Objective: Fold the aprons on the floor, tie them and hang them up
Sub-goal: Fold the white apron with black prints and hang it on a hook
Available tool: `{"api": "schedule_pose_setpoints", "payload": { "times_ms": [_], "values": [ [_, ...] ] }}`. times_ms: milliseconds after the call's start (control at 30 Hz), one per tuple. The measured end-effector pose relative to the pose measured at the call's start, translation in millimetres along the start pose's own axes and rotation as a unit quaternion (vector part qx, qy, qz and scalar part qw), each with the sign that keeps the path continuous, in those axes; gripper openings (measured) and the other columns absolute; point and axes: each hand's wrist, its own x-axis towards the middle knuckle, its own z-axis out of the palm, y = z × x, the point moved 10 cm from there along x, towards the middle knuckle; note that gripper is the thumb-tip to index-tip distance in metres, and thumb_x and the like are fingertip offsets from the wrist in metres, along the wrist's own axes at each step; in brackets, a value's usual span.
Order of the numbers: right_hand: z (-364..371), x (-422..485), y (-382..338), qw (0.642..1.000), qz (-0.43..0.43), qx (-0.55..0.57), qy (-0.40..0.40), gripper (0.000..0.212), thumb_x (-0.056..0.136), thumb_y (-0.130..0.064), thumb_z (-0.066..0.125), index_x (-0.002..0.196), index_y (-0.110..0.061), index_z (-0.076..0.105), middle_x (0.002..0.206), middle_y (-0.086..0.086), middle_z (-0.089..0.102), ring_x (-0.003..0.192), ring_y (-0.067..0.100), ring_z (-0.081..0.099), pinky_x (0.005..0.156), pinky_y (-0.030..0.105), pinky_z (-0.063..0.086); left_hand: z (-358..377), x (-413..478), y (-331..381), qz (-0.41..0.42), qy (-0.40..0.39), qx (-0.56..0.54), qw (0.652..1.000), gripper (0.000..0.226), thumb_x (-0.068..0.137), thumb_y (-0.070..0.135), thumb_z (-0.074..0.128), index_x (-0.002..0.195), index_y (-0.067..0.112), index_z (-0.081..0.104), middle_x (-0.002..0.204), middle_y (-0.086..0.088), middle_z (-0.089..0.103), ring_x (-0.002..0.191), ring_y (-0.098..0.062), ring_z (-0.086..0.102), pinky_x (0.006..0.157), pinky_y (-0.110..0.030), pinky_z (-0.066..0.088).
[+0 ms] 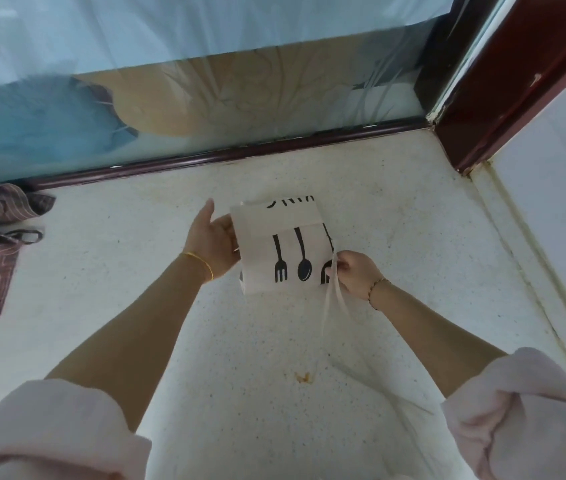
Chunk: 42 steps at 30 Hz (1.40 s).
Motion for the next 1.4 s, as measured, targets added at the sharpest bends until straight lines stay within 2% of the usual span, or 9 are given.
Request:
{"api": "schedule_pose_setpoints", "payload": {
  "times_ms": [267,467,633,800,933,1000,1067,1200,1400],
  "values": [
    [-0.4,15.8,-9.8,0.997,0.024,-0.041,0.056,0.024,0.093,-0.018,0.048,0.07,-0.013,0.05,0.082,0.013,0.065,0.08,0.03,0.064,0.075,0.04,0.054,-30.8,15.0,-29.4,0.004,0.095,0.312,0.945,0.026,0.09,0.013,0.06,0.114,0.001,0.056,0.115,-0.017,0.063,0.106,-0.033,0.06,0.086,-0.042,0.053],
    [10.1,17.2,-13.6,0.994,0.032,-0.103,0.034,0.033,0.095,-0.023,0.049,0.065,-0.024,0.035,0.068,-0.004,0.048,0.074,0.02,0.051,0.065,0.027,0.04,-42.8,18.6,-20.1,0.014,0.18,0.53,0.828,0.019,0.084,0.019,0.058,0.097,0.005,0.06,0.091,-0.012,0.064,0.079,-0.028,0.06,0.068,-0.034,0.051],
    [23.0,13.7,-12.5,0.992,0.05,-0.119,0.017,0.019,0.095,-0.031,0.052,0.09,-0.012,0.054,0.089,0.004,0.059,0.081,0.02,0.054,0.072,0.031,0.046,-52.0,13.2,-20.4,0.023,0.222,0.586,0.779,0.013,0.088,0.021,0.047,0.086,0.008,0.049,0.071,-0.004,0.051,0.061,-0.017,0.046,0.053,-0.026,0.036],
    [26.5,15.9,-10.8,0.988,0.071,-0.133,0.017,0.02,0.096,-0.031,0.049,0.095,-0.012,0.053,0.094,0.007,0.061,0.08,0.02,0.054,0.068,0.029,0.043,-51.1,13.5,-17.0,0.049,0.226,0.6,0.765,0.015,0.094,0.021,0.039,0.093,0.006,0.04,0.071,-0.005,0.046,0.062,-0.019,0.043,0.06,-0.031,0.038],
    [12.1,7.4,-8.6,0.989,0.109,-0.055,0.08,0.018,0.093,-0.027,0.053,0.102,-0.012,0.047,0.093,0.004,0.056,0.075,0.018,0.053,0.061,0.029,0.042,-50.3,4.4,-7.4,0.065,0.266,0.537,0.798,0.022,0.092,0.02,0.048,0.103,0.005,0.036,0.089,-0.009,0.049,0.073,-0.024,0.049,0.066,-0.036,0.044],
    [-8.6,-5.3,-22.8,0.977,0.072,-0.094,0.179,0.019,0.09,-0.017,0.053,0.107,-0.013,0.048,0.099,0.003,0.053,0.083,0.019,0.051,0.061,0.029,0.042,-34.7,-7.4,17.0,0.17,0.296,0.619,0.707,0.033,0.089,0.02,0.056,0.113,0.006,0.039,0.104,-0.01,0.047,0.09,-0.027,0.051,0.074,-0.036,0.047],
    [-8.2,-16.4,-60.5,0.957,-0.085,-0.154,0.229,0.024,0.086,-0.008,0.054,0.109,-0.014,0.057,0.106,0.002,0.058,0.094,0.021,0.051,0.068,0.03,0.046,-0.8,-10.7,23.9,0.284,0.226,0.7,0.615,0.04,0.088,0.017,0.057,0.125,0.01,0.043,0.119,-0.011,0.044,0.106,-0.028,0.049,0.084,-0.036,0.049],
    [55.4,-28.2,-105.0,0.881,-0.29,-0.366,0.078,0.024,0.094,-0.028,0.043,0.096,-0.019,0.064,0.094,-0.005,0.065,0.099,0.021,0.052,0.083,0.037,0.04,25.3,14.2,-7.7,0.256,0.082,0.796,0.543,0.053,0.092,0.016,0.051,0.142,0.019,0.031,0.143,-0.007,0.024,0.124,-0.029,0.037,0.09,-0.039,0.051],
    [-11.6,14.1,-41.2,0.873,0.021,-0.485,0.04,0.017,0.095,-0.024,0.039,0.086,-0.025,0.053,0.074,-0.007,0.052,0.073,0.016,0.05,0.091,0.035,0.031,23.4,31.0,5.4,0.224,0.093,0.796,0.555,0.035,0.095,0.009,0.043,0.129,0.009,0.038,0.135,-0.009,0.03,0.107,-0.027,0.049,0.088,-0.038,0.05]
  ]
}}
